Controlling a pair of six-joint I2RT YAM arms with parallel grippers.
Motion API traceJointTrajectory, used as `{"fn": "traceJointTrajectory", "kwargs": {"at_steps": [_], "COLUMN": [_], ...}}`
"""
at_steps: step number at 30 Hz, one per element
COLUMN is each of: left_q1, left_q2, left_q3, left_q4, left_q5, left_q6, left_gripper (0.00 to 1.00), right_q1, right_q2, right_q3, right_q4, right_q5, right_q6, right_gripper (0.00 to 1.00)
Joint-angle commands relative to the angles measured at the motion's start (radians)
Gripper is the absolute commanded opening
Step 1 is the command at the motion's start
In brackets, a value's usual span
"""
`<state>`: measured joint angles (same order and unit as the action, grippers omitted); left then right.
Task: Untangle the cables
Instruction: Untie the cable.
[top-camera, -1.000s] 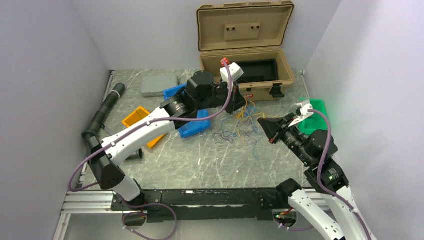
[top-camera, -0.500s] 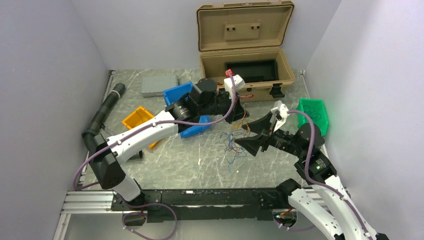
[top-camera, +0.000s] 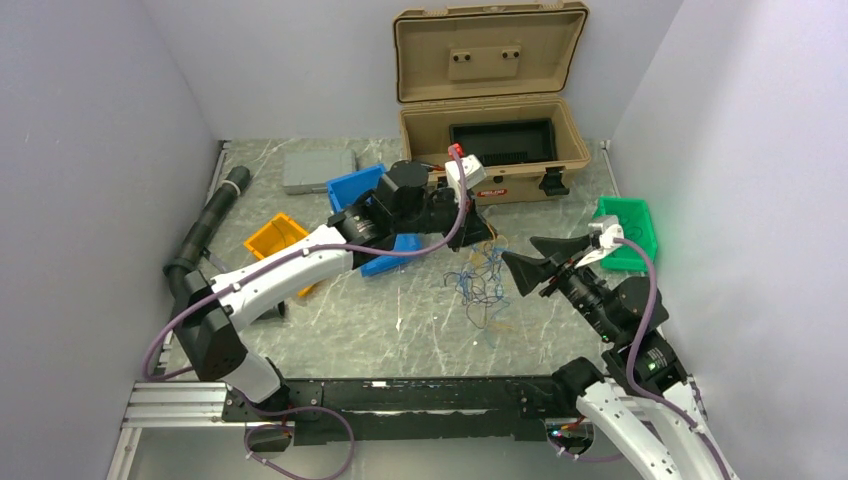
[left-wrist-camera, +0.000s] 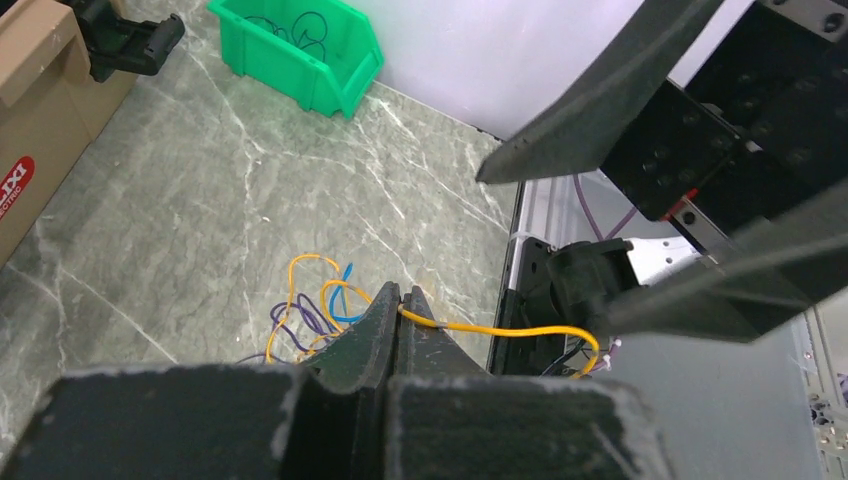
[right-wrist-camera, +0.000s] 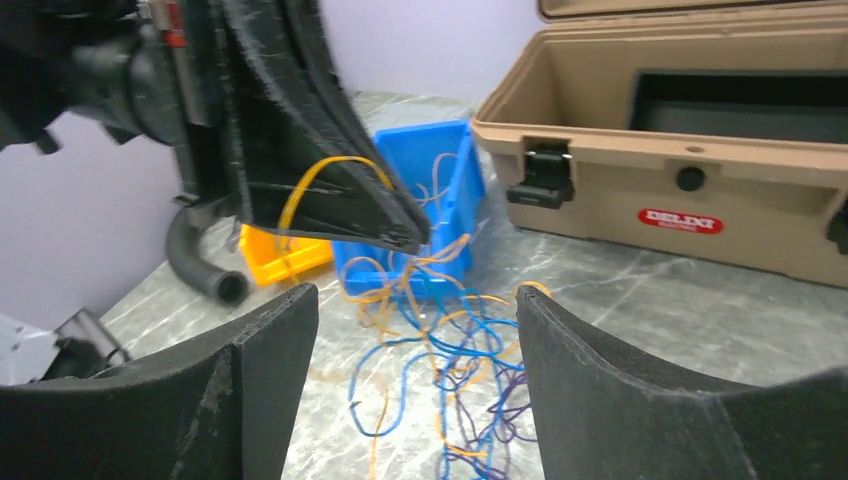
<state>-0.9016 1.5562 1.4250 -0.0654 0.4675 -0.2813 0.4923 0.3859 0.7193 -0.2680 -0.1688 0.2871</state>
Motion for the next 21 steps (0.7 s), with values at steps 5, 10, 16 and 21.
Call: {"fn": "traceJointTrajectory", "kwargs": {"at_steps": [5,10,16,21], "left_q1": [0.016,0.017,0.017,0.03], "left_q2": [-0.068,-0.071,-0.074,-0.146], "left_q3": [-0.011,-0.016,-0.032,-0.056], "left_q4": [0.087,0.119,0.189,0.149], "left_q5": [0.084,0.12,0.168,0.02], "left_q6": [0.013,-0.016,-0.071,-0.058], "left_gripper": [0.0,0.0,0.0,0.0], "right_q1": [0.0,0.0,0.0,0.0], "right_q2": [0.087,0.123,0.209,0.253], "right_q3": [-0.015,-0.058,-0.091,-0.125], "right_q4": [0.033,0.142,0.244,0.185], "right_q5": [-0.043,-0.151,-0.171,0.095], "right_q6": [-0.083,-0.074,-0.05,0.064], "right_gripper": [0.67,0.67,0.59,0.12]}}
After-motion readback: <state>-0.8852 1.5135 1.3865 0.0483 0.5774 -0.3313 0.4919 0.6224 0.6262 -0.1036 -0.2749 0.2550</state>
